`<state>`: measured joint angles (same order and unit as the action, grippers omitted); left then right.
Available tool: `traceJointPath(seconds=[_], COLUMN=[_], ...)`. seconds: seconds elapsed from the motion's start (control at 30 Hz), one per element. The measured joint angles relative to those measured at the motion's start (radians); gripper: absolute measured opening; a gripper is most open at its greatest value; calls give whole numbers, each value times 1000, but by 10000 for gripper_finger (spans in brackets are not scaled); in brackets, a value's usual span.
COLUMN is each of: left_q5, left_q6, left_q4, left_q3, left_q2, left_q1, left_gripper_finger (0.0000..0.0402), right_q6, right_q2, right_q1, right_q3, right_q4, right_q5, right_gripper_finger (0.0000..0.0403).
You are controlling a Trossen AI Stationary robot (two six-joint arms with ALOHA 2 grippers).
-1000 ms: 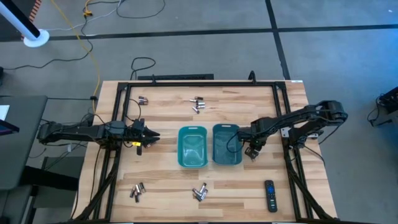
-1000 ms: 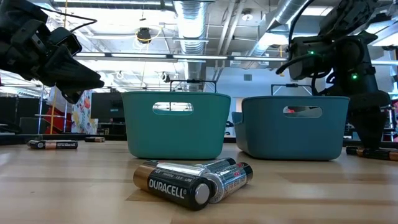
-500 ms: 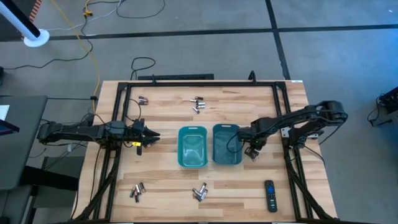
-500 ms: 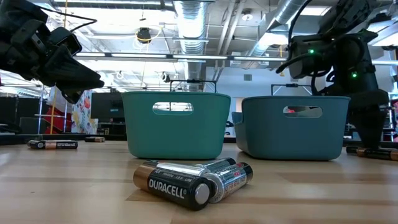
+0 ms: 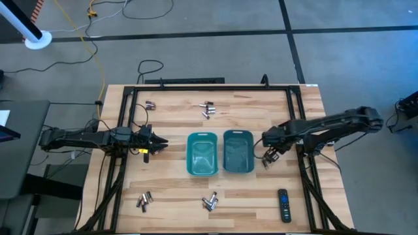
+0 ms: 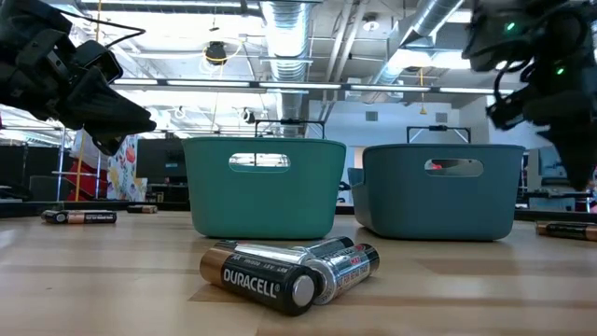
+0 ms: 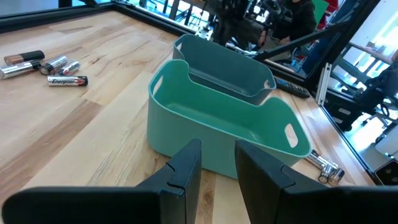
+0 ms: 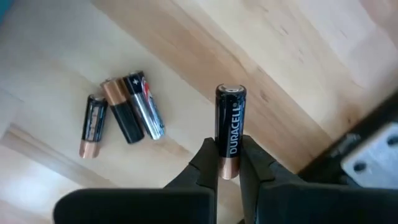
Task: Sort batteries
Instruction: Put the black battery into the blue bin
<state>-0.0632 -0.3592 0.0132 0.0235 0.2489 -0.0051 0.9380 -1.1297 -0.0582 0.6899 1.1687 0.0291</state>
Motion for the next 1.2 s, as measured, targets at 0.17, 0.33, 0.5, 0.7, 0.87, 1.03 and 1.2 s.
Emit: traceJointPath(seconds=[0.17,0.33,0.5,0.7,0.87,1.03,1.2], left_q5=[0,0,0,0,0,0,0], left_q6=[0,0,0,0,0,0,0], left_q4=[0,0,0,0,0,0,0], left_q3=[0,0,0,0,0,0,0], left_q2=[0,0,0,0,0,0,0], left_q1=[0,0,0,0,0,0,0], left_gripper_finger=[94,94,94,94,94,94,94], right_q6=[106,189,213,136,-10,-180,-307], right_q2=[102,143,132,43,-117,-291,-424], right_q1=[-42,-77,-96,-96,-96,-87,-40], right_q3=[3,82,226,395,501,587,611], right_q4=[52,162,261,228,119,7,-95], right_q5=[12,93,168,235,240,219,139], right_gripper_finger=[39,39,39,39,39,38,38])
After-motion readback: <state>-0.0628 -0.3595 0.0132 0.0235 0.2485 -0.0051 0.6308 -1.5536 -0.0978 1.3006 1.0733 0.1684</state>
